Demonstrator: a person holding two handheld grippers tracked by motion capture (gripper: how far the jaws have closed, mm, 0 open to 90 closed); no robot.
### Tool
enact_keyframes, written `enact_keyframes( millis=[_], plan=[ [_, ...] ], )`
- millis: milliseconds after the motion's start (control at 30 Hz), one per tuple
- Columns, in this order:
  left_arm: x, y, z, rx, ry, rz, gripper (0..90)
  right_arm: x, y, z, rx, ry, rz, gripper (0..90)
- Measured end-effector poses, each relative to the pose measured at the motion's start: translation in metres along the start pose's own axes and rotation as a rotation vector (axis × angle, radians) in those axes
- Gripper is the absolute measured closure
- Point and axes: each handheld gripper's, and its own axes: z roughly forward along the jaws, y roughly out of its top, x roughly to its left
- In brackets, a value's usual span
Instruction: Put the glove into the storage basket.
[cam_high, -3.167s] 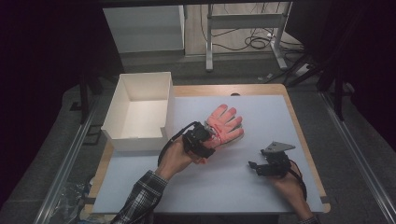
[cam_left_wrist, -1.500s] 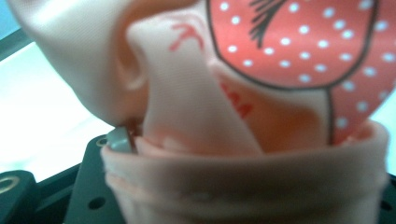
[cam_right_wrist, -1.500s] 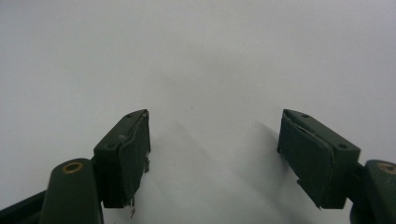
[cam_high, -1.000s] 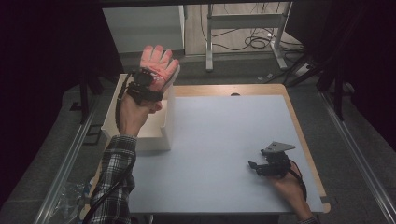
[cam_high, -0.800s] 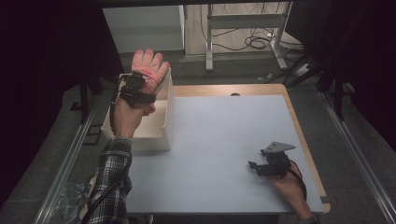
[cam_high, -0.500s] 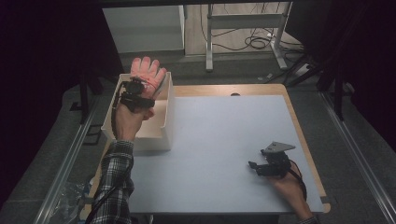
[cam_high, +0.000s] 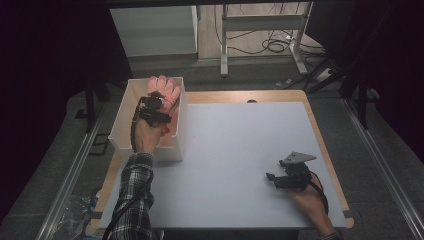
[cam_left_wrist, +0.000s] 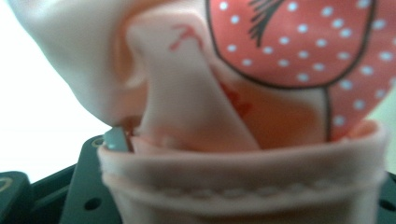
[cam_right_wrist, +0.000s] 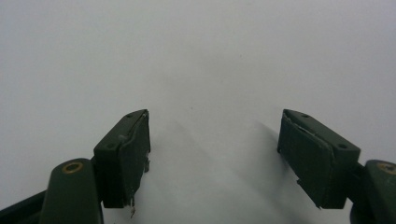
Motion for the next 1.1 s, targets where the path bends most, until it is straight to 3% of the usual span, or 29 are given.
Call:
enact_keyframes(
  millis=[133, 233, 633, 933, 1100],
  plan=[
    [0.0, 0.002, 0.005, 0.016, 0.001, -0.015, 40.5, 0.0, 0.0, 0.0, 0.0, 0.0, -0.001, 25.7],
    [0.0, 0.003, 0.012, 0.043, 0.025, -0.017, 40.2, 0.0, 0.0, 0.0, 0.0, 0.0, -0.001, 25.7],
    [-0.005, 0.002, 0.033, 0.122, 0.027, -0.024, 38.7, 0.0, 0.0, 0.0, 0.0, 0.0, 0.0, 25.7],
    [-0.008, 0.005, 0.046, 0.222, 0.007, -0.028, 30.3, 0.0, 0.0, 0.0, 0.0, 0.0, 0.0, 25.7],
    [-0.008, 0.005, 0.049, 0.238, 0.001, -0.038, 22.2, 0.0, 0.0, 0.0, 0.0, 0.0, 0.0, 25.7]
  ],
)
